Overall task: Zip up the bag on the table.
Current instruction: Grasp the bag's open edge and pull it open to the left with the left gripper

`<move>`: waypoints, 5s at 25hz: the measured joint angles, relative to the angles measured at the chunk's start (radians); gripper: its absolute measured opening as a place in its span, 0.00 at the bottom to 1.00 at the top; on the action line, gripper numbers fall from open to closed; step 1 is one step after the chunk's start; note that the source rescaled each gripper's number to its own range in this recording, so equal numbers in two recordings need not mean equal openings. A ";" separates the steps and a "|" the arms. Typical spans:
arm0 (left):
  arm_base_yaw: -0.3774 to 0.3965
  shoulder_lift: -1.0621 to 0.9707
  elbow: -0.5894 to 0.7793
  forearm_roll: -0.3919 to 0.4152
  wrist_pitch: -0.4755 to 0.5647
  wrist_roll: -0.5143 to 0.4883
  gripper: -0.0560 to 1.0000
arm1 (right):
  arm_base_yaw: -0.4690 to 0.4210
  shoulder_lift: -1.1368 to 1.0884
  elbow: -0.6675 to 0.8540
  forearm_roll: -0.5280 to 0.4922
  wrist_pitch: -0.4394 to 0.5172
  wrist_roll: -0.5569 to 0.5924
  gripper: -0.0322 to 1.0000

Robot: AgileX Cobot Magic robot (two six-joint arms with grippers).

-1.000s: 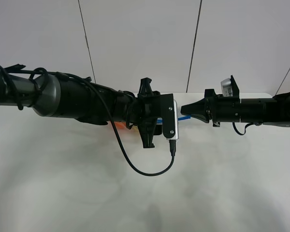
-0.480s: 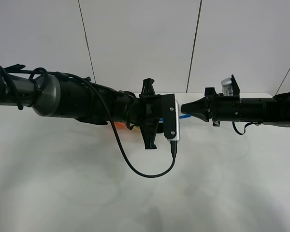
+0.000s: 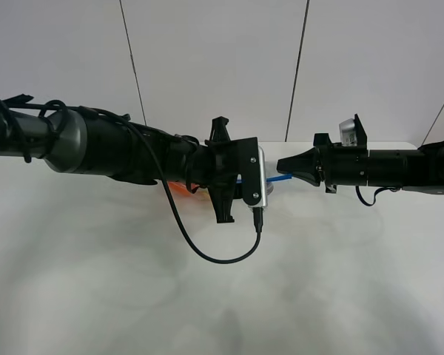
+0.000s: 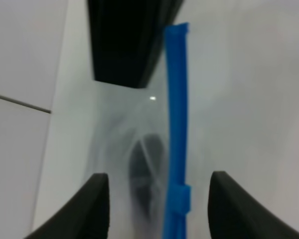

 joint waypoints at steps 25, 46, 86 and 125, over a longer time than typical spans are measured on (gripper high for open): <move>0.000 0.069 -0.085 0.000 -0.001 -0.074 0.70 | 0.000 0.000 0.000 0.006 -0.011 0.000 0.03; 0.000 0.069 -0.086 0.000 0.008 -0.079 0.11 | 0.000 0.000 0.000 0.008 -0.018 0.000 0.03; 0.022 0.088 -0.085 -0.001 -0.350 -0.033 0.05 | 0.000 0.000 0.000 -0.027 -0.069 -0.008 0.03; 0.280 0.088 -0.085 -0.001 -0.369 -0.037 0.05 | 0.000 0.000 0.000 -0.028 -0.069 -0.008 0.03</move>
